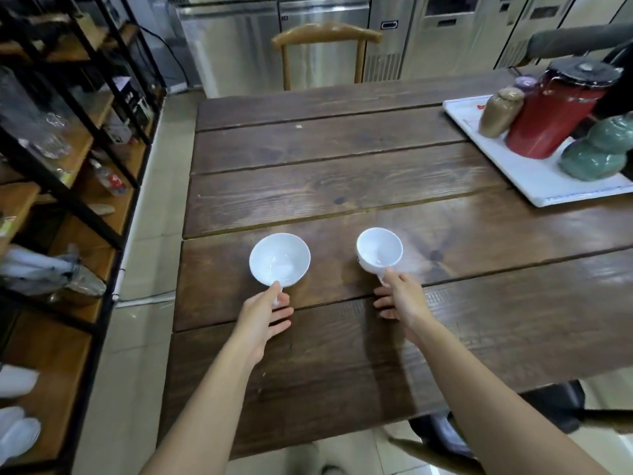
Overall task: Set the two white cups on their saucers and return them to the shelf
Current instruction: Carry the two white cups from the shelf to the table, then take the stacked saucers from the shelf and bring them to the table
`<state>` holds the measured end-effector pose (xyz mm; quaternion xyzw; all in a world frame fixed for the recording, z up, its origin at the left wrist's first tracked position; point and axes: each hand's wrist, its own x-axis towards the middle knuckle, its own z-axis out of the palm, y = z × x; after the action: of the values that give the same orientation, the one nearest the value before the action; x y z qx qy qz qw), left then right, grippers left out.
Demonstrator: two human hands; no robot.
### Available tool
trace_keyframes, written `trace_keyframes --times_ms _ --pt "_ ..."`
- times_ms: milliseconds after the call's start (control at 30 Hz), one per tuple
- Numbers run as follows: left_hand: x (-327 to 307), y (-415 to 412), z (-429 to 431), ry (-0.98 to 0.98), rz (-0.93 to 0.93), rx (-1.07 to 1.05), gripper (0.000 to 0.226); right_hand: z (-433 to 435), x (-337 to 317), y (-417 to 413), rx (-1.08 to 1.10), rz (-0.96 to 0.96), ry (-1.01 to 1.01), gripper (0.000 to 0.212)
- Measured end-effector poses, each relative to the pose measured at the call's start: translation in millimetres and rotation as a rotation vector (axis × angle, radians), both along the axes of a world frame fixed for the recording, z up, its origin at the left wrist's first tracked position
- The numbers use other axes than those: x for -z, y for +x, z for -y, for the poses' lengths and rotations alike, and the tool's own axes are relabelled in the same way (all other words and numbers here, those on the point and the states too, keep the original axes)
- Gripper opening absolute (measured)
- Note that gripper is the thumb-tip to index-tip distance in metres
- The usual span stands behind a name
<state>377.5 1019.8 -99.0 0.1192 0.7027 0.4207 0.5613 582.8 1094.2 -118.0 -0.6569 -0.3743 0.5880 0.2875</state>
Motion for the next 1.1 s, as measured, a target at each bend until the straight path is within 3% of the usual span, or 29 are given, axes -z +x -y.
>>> trace_keyframes --times_ms 167,267,433,500,567,733,900,1100 --pt "-10 -3 19 0.031 0.02 -0.001 0.051 14 -9 15 -0.015 0.096 0.053 0.037" --pt "-17 -1 40 0.066 -0.074 0.015 0.05 29 -17 23 -0.202 0.357 0.217 0.049" --pt "-30 -6 82 0.118 -0.588 0.116 0.06 64 -45 6 -0.524 0.747 0.557 0.068" --pt "-39 -15 105 0.117 -0.846 0.121 0.066 78 -56 -10 -0.608 0.808 0.7 0.076" --pt "-51 -27 133 0.107 -1.009 0.093 0.069 97 -68 -32 -0.69 0.808 0.785 0.076" --pt "-77 -71 235 0.088 -1.213 -0.032 0.068 169 -94 -109 -0.851 0.737 1.016 0.088" --pt "-95 -119 385 0.007 -1.297 -0.247 0.066 283 -109 -198 -1.055 0.646 1.196 0.092" --pt "-109 -156 580 -0.276 -1.373 -0.477 0.071 446 -124 -301 -1.258 0.436 1.378 0.091"
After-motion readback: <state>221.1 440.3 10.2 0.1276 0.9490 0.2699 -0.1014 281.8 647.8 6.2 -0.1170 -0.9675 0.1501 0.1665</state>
